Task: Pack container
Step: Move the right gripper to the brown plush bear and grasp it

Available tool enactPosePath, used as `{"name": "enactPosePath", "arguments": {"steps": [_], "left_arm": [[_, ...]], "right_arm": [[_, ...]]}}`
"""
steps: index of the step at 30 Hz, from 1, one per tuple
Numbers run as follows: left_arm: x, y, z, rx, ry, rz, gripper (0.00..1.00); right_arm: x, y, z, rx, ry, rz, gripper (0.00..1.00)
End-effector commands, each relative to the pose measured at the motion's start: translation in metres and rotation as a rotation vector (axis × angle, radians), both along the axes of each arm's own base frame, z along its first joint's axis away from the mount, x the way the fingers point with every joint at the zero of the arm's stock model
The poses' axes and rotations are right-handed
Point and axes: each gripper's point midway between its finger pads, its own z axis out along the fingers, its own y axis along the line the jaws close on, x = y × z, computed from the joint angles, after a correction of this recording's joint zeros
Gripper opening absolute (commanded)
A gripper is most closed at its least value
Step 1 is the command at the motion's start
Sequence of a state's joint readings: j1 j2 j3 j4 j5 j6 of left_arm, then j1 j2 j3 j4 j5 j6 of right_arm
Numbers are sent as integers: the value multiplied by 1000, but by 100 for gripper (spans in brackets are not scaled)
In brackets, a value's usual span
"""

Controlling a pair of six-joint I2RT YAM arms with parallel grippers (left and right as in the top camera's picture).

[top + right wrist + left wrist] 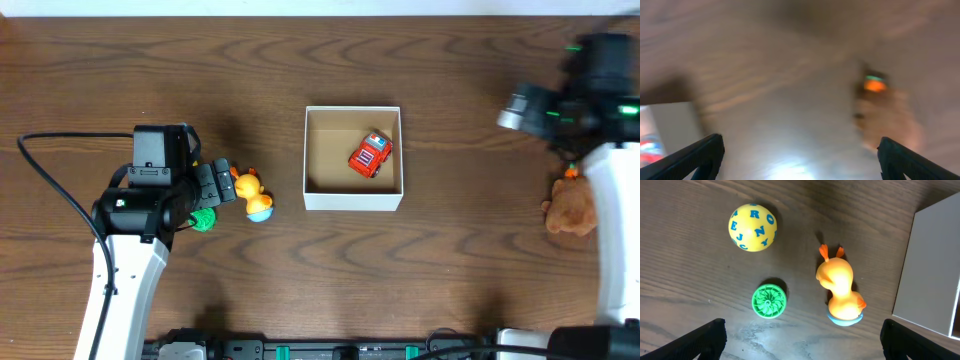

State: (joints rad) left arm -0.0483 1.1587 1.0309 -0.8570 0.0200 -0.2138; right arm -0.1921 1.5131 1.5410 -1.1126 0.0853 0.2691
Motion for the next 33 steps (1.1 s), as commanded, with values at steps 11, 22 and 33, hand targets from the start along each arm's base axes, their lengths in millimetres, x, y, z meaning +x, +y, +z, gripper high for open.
{"name": "enactPosePath", "arguments": {"steps": [11, 22, 33], "left_arm": [[5, 1, 7, -4, -23, 13, 98], [6, 1, 8, -5, -26, 13, 98], [6, 1, 8, -5, -26, 13, 98]], "right_arm": [[-53, -113, -67, 53, 250, -138, 99], [-62, -101, -148, 177, 448, -89, 99], [-66, -98, -183, 179, 451, -90, 90]]}}
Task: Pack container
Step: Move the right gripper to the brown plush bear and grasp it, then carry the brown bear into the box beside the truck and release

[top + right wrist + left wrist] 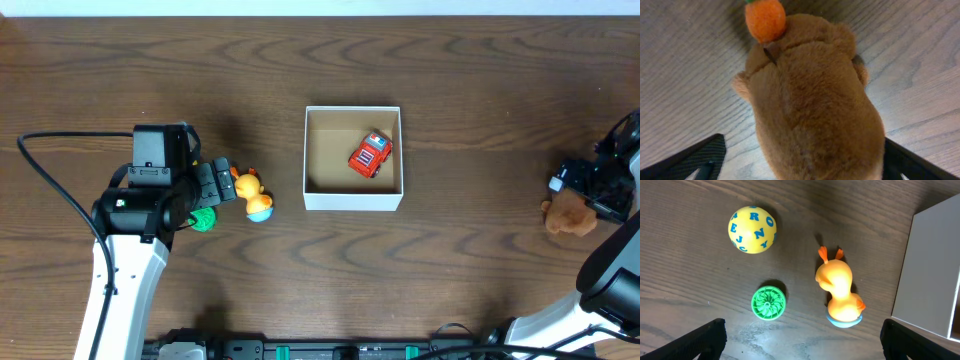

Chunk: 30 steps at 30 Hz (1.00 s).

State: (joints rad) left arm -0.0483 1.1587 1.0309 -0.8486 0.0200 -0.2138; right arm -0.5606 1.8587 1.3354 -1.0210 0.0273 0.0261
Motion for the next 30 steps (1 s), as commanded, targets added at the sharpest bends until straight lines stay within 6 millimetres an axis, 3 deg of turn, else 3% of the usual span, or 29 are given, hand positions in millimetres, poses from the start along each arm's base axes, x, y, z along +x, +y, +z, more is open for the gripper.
{"name": "enactPosePath", "arguments": {"steps": [1, 3, 8, 12, 15, 19, 24, 30], "left_arm": [[4, 1, 7, -4, -18, 13, 98], [4, 1, 7, -4, -18, 13, 98], [4, 1, 7, -4, -18, 13, 98], [4, 1, 7, -4, -18, 13, 98], [4, 1, 7, -4, -18, 13, 98], [4, 1, 7, -4, -18, 13, 98], [4, 1, 7, -4, -18, 13, 98], [4, 1, 7, -4, -18, 13, 98]], "right_arm": [[-2, 5, -7, 17, 10, 18, 85], [-2, 5, -8, 18, 12, 17, 75], [-2, 6, -8, 19, 11, -9, 37], [-2, 7, -7, 23, 9, -19, 24], [3, 13, -6, 46, -10, -9, 1], [22, 34, 9, 79, -75, 45, 1], [59, 85, 60, 78, -228, 205, 1], [95, 195, 140, 73, -517, 430, 1]]}}
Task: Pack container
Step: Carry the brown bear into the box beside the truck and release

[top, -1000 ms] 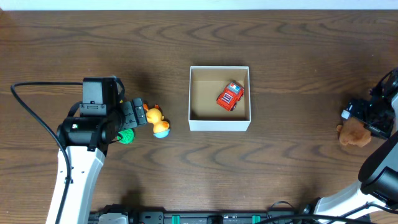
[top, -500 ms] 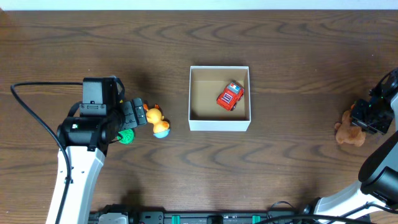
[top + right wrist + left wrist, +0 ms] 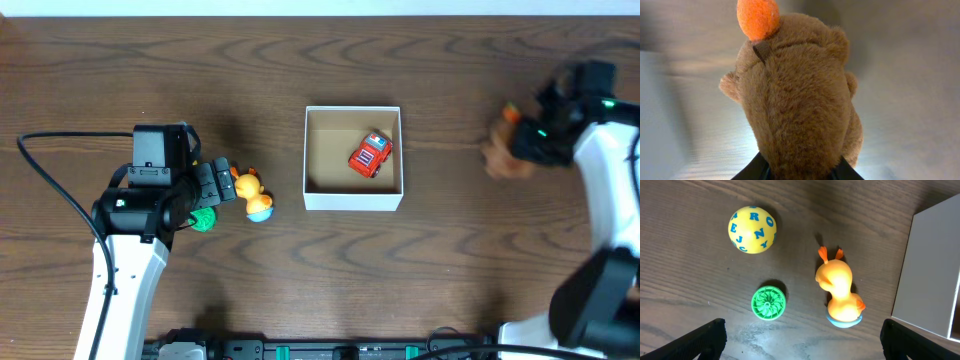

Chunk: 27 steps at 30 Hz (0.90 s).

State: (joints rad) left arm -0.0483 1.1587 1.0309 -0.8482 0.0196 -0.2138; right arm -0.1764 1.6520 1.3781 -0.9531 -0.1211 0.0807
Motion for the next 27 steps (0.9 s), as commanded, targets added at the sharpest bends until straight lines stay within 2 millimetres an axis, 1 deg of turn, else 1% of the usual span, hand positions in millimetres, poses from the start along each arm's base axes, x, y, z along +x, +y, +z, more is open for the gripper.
{"name": "enactPosePath", "arguments": {"steps": [1, 3, 6, 10, 11, 14, 17, 20, 22, 27], "left_arm": [[4, 1, 7, -5, -17, 13, 98], [4, 1, 7, -5, -17, 13, 98], [4, 1, 7, -5, -17, 13, 98], [4, 1, 7, -4, -17, 13, 98], [4, 1, 7, -4, -17, 13, 98], [3, 1, 6, -4, -15, 13, 98], [3, 1, 6, -4, -13, 13, 98], [3, 1, 6, -4, -13, 13, 98], [3, 1, 6, -4, -13, 13, 98], [2, 1, 6, -4, -9, 13, 98]], "right_arm": [[12, 73, 62, 59, -194, 114, 1], [12, 112, 78, 77, -254, 164, 1], [9, 169, 88, 121, -299, 213, 1], [2, 226, 83, 153, -307, 217, 1], [1, 236, 81, 154, -307, 219, 1], [-2, 261, 67, 159, -288, 184, 2], [0, 287, 52, 178, -279, 205, 1], [3, 308, 32, 192, -257, 206, 1], [3, 314, 14, 190, -219, 188, 1], [4, 314, -33, 152, -119, 141, 1]]}}
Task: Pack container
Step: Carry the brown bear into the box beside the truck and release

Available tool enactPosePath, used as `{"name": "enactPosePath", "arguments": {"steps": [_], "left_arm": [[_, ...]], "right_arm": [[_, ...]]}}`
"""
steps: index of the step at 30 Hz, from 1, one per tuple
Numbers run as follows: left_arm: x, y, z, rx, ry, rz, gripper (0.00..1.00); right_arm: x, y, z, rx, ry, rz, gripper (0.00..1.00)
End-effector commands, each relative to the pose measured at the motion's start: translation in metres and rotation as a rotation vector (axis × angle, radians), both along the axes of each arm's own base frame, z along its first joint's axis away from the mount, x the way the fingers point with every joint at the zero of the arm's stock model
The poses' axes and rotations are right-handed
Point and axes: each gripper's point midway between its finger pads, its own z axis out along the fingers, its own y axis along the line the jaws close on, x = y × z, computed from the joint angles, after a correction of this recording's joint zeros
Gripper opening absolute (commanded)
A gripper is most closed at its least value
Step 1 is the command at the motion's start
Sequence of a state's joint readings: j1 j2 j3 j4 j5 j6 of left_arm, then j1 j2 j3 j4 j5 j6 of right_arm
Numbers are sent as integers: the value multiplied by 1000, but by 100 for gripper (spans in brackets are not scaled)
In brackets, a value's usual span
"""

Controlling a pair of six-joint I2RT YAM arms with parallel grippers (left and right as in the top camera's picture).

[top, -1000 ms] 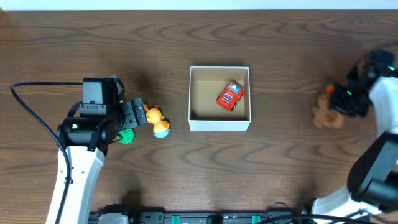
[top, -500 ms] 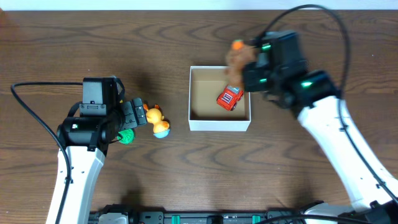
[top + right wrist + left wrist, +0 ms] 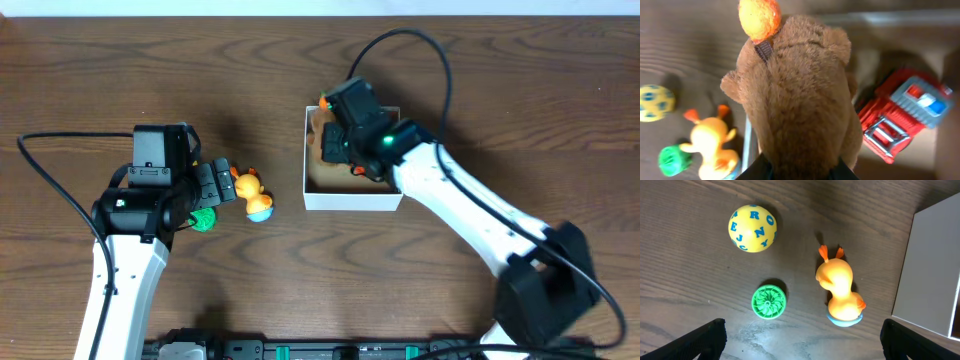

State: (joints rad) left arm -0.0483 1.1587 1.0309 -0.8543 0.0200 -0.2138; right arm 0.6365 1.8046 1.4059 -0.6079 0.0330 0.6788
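Observation:
The white box (image 3: pixel 352 202) stands mid-table with a red toy car (image 3: pixel 900 115) inside. My right gripper (image 3: pixel 335 143) is shut on a brown plush animal (image 3: pixel 800 105) with an orange ball on its head, held over the box's left part. The plush (image 3: pixel 324 140) shows partly in the overhead view. My left gripper (image 3: pixel 800 342) hangs open above an orange duck (image 3: pixel 840 292), a green round toy (image 3: pixel 769 301) and a yellow letter ball (image 3: pixel 752 227), holding nothing.
The duck (image 3: pixel 252 193) and green toy (image 3: pixel 203 218) lie left of the box on the wooden table (image 3: pixel 480 60). The box's outer wall (image 3: pixel 932 275) fills the right edge of the left wrist view.
My right gripper has moved left with the plush, from over the table right of the box to over the box's left part. The left arm has not moved.
My right gripper was first high at the right with the plush lying on the table below it. Then it was down at the plush, open around it. Then it was shut on the plush, in the air right of the box, and now over the box.

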Motion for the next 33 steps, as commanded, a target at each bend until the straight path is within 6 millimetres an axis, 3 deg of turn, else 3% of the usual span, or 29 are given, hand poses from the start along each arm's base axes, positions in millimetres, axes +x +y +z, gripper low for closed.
{"name": "enactPosePath", "arguments": {"steps": [1, 4, 6, 8, 9, 10, 14, 16, 18, 21, 23, 25, 28, 33], "left_arm": [[3, 1, 6, -4, -15, 13, 98], [3, 1, 6, -4, -15, 13, 98], [3, 1, 6, -4, -15, 13, 98], [3, 1, 6, -4, -15, 13, 98], [4, 1, 6, -4, -15, 13, 98], [4, 1, 6, -4, -15, 13, 98], [4, 1, 6, -4, -15, 13, 98], [3, 1, 7, -4, -16, 13, 98], [3, 1, 6, -4, -14, 13, 98], [1, 1, 5, -4, -5, 13, 98], [-1, 1, 4, -4, 4, 13, 98], [-4, 0, 3, -5, 17, 13, 98], [-5, -7, 1, -20, 27, 16, 98], [0, -9, -4, 9, 32, 50, 98]], "right_arm": [[3, -2, -26, -24, 52, -64, 1], [3, -3, -44, -46, 83, -68, 2], [6, -2, -46, -46, 73, -61, 12], [13, 2, -39, -48, 25, -9, 33], [15, 5, -35, -46, 2, 11, 54], [18, 6, -30, -45, -18, 27, 63], [29, 10, 8, -48, -123, 97, 75], [37, 7, 37, -48, -186, 105, 78], [45, -8, 73, -68, -259, 69, 85], [54, -53, 123, -116, -349, -48, 99], [55, -93, 148, -137, -376, -136, 99], [53, -139, 158, -153, -359, -220, 99], [44, -212, 148, -186, -252, -347, 99], [20, -296, 98, -182, -6, -441, 99]]}}
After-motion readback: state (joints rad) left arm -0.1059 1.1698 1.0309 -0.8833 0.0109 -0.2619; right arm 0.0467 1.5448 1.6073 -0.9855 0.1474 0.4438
